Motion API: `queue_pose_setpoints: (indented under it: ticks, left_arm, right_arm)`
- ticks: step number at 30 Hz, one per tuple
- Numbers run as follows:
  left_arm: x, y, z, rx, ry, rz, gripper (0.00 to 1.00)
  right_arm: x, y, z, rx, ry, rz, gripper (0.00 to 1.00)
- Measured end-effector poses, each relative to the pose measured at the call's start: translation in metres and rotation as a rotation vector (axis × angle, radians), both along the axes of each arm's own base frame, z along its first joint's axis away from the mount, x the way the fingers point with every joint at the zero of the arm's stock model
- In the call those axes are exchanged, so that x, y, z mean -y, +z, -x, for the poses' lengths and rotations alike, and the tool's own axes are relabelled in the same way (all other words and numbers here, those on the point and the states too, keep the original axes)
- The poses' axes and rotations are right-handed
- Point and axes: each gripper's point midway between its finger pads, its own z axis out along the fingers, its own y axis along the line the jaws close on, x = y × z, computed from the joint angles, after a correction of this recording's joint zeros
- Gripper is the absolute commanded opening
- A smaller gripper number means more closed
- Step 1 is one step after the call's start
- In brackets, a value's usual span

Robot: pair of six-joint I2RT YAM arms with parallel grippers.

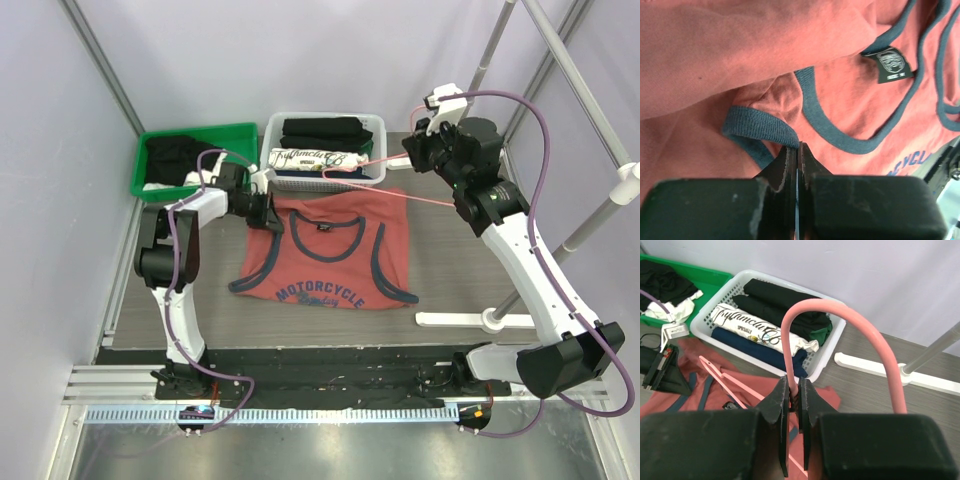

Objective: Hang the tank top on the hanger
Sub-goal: Hang the tank top on the hanger.

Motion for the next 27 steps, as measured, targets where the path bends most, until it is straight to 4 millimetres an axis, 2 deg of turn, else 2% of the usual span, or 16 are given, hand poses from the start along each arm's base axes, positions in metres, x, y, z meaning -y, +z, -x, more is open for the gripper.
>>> queue_pose_setpoints:
  ticks: [5,10,16,22,27]
  left_arm:
    - [0.006,0.022,0.0,0.02,0.003,0.045,0.0]
    - [0.012,0.068,-0.003,0.11,-0.002,0.107,0.0]
    - [0.018,0.107,-0.003,0.185,-0.014,0.167,0.0]
    - [0.021,0.127,0.003,0.211,-0.022,0.204,0.0]
    - [0.023,0.139,0.011,0.228,-0.037,0.225,0.0]
  right_arm:
    - [-0.009,-0.01,0.003,-0.028,0.042,-0.018,0.01]
    - [-0.017,-0.031,0.004,-0.081,0.073,-0.019,0.01]
    - [-0.023,-0.057,0.004,-0.138,0.099,-0.024,0.01]
    - [-0.028,-0.086,0.004,-0.191,0.12,-0.021,0.01]
    - [-0.033,-0.101,0.003,-0.219,0.142,-0.02,0.01]
